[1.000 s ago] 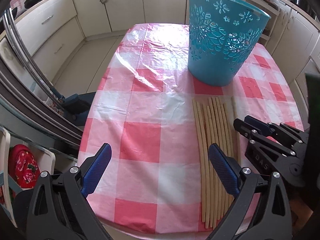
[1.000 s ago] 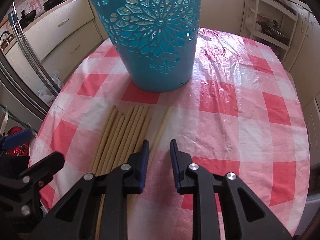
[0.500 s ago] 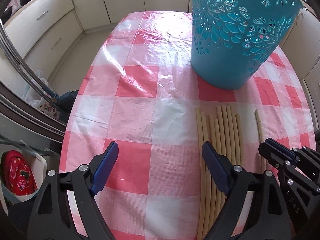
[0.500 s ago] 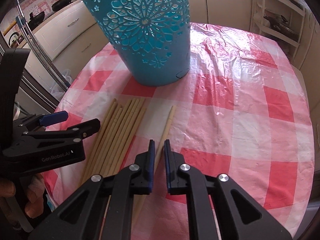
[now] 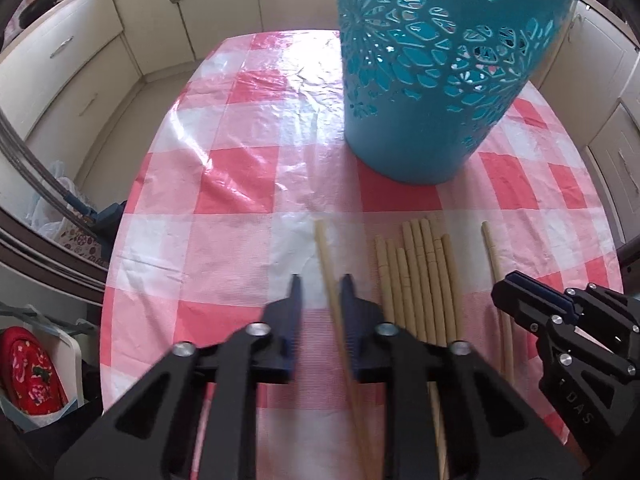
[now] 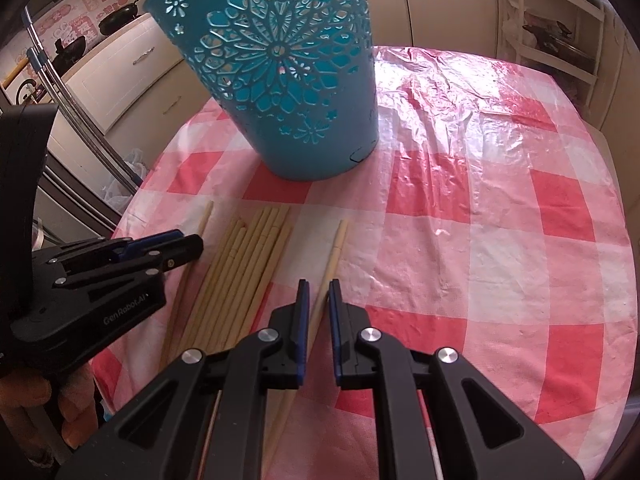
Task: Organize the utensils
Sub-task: 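Close the left tool on a single wooden chopstick, then lift the chopstick with the left tool and drop it into the teal basket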
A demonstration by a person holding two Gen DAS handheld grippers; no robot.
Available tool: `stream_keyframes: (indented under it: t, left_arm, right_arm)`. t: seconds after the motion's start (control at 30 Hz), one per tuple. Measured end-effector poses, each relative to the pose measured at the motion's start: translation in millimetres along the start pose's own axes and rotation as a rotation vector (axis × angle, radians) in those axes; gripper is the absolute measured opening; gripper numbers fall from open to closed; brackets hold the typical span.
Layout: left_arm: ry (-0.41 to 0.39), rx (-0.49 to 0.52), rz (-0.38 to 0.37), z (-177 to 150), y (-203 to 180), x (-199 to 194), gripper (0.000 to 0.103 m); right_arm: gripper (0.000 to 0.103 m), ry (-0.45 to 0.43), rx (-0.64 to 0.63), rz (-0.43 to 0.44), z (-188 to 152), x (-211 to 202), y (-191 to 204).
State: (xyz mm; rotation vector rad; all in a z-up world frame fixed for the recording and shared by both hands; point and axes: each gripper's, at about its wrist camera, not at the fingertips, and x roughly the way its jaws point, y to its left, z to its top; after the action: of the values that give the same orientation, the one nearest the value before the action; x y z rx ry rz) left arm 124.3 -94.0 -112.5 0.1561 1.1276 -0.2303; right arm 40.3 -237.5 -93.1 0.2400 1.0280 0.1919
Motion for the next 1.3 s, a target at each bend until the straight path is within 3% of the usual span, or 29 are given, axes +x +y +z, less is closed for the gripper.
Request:
stream_keyframes:
  t: [0.13, 0.23, 0.4, 0.57, 0.7, 0.87, 1.07, 1.3]
  left_arm:
    - [0.008, 0.027, -0.03, 2, -1, -4, 0.004]
    - [-0.051, 0.003, -0.059, 9, 13, -32, 0.004]
    - [-0.263, -0.069, -0.128, 42, 44, -121, 0.004]
    - [-0.503, -0.08, -0.205, 85, 43, -200, 0.004]
    - [-0.657, -0.091, -0.233, 125, 23, -221, 0.004]
    - [-0.784, -0.165, -0.236, 165, 3, -207, 0.004]
    - [-0.76, -0.213, -0.183, 196, -18, -152, 0.005]
    - [-0.641, -0.137, -0.094, 185, -30, -102, 0.005]
  right_arm:
    - [0.012, -0.006, -0.003, -0.003, 2, 1, 2]
    - [0.012, -0.008, 0.001, 0.001, 2, 2, 2]
    - [0.021, -0.005, 0.013, 0.019, 3, 3, 3]
    - [0.029, -0.01, -0.005, 0.016, 2, 4, 9]
    - [0.029, -0.011, -0.003, 0.022, 3, 5, 8]
    - [0.032, -0.018, -0.011, 0.027, 2, 6, 8]
    - [0.032, -0.021, -0.012, 0.036, 2, 6, 6]
    - [0.032, -0.015, -0.004, 0.054, 3, 5, 3]
